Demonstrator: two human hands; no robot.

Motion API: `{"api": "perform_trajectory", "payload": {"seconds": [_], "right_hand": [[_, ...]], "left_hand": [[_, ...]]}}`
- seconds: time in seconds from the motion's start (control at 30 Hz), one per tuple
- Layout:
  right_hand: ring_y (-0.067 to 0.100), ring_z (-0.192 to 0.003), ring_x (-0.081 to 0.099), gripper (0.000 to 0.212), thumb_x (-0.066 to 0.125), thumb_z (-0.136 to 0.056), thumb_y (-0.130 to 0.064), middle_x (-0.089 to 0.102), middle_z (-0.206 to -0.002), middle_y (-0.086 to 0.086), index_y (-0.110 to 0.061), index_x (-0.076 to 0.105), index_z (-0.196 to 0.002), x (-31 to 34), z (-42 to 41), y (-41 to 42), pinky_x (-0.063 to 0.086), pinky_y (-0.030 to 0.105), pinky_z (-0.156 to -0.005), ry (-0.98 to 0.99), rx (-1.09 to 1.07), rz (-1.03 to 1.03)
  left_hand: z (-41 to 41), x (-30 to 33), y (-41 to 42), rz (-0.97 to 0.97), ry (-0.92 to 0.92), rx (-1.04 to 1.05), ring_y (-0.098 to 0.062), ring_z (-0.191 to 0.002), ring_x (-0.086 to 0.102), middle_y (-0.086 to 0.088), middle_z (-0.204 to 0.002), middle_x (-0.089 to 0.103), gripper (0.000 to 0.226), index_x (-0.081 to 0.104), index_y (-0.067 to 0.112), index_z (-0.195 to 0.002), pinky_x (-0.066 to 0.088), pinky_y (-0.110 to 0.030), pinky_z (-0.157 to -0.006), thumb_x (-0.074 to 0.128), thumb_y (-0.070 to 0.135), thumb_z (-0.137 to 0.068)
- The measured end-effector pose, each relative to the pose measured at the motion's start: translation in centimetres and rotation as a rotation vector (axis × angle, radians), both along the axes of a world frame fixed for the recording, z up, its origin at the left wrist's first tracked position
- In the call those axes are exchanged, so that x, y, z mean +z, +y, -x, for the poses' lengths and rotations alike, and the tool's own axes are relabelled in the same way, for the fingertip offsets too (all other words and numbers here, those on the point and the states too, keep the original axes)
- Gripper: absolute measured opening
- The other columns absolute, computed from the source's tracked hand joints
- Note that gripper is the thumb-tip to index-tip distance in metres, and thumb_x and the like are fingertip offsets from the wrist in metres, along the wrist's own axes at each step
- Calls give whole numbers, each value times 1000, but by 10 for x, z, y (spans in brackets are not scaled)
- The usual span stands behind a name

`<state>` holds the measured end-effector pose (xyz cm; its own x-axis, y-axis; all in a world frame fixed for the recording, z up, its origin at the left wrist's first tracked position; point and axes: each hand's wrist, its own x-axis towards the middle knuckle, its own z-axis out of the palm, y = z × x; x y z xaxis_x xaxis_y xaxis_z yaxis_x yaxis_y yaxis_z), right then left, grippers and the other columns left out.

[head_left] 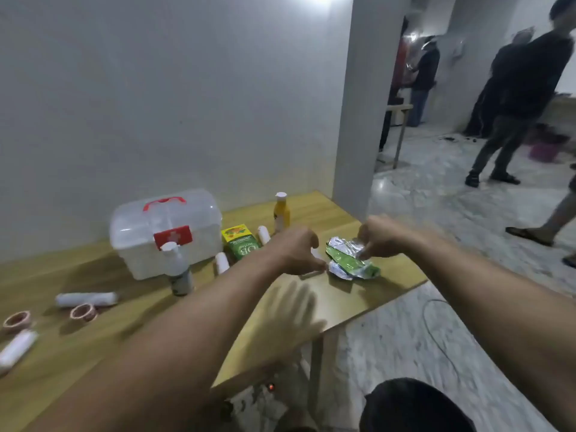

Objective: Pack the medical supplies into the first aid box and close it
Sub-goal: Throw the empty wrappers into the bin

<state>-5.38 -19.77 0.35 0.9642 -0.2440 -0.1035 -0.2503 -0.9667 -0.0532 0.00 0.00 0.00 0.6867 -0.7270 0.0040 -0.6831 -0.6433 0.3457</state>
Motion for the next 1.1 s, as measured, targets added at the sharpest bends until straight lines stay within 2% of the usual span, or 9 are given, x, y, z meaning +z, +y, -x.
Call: {"api": "perform_trajectory", "payload": {"seconds": [0.13,0.27,0.4,0.53,0.63,0.73,0.8,0.93,1.1], "right_hand": [[19,-48,36,52,77,-73,-42,41,-52,2,-12,41,-51,-30,3,-12,24,29,-46,1,-165,-82],[23,-60,49,54,76,-57,-60,48,-58,0,-18,42,-56,-49,1,-14,28,30,-47,-61,-282,-174],[25,-67,49,47,80,-55,-44,46,-62,0,-19,41,-58,-54,-7,-16,26,29,-44,-93,-359,-278],[26,-73,50,43,79,-68,-30,52,-69,6,-17,39,-56,-55,-9,-21,29,27,-44,-139,-435,-362],[30,-75,63,31,79,-73,-28,66,-80,16,-8,57,-63,-54,-3,-29,48,32,-57,-216,-499,-467],[28,-61,61,24,80,-73,-22,66,-71,16,-5,64,-67,-53,13,-41,51,35,-58,-322,-555,-621],[25,-53,57,23,80,-74,-19,63,-64,13,-8,62,-64,-52,27,-49,53,34,-53,-376,-596,-715],[20,-49,55,25,81,-73,-14,61,-62,10,-8,59,-61,-51,60,-67,48,27,-42,-464,-676,-762],[22,-45,55,24,85,-68,-13,64,-68,14,-1,64,-67,-51,108,-95,55,29,-44,-596,-830,-762]], "left_hand": [[-2,-18,-26,-5,-42,27,-30,-111,59,-15,-117,67,43,68,5,-113,50,-42,-93,68,36,-83],[-6,-34,-49,-44,-183,40,-29,-120,46,-13,-109,68,34,70,6,-103,41,-37,-87,61,35,-88],[-8,-45,-63,-159,-184,49,-31,-124,41,-15,-102,68,31,54,11,-78,35,-37,-82,63,41,-85],[-10,-50,-75,-203,-201,78,-31,-122,41,-13,-104,68,27,60,14,-84,34,-39,-93,69,39,-79],[-13,-52,-84,-171,-152,98,-32,-119,42,-12,-105,66,18,58,15,-89,36,-38,-91,68,25,-78],[-15,-51,-94,-175,-42,129,-33,-117,45,-13,-110,64,32,61,11,-105,37,-38,-89,71,14,-75],[-13,-48,-101,-172,46,158,-32,-109,54,-13,-106,67,36,66,10,-101,41,-35,-81,78,10,-68],[-5,-46,-114,-31,150,192,-31,-84,61,-15,-87,63,12,61,6,-74,43,-32,-64,72,2,-70],[15,-52,-138,311,325,226,-30,-67,58,-26,-83,69,11,67,-9,-78,54,-40,-60,57,-6,-74]]}}
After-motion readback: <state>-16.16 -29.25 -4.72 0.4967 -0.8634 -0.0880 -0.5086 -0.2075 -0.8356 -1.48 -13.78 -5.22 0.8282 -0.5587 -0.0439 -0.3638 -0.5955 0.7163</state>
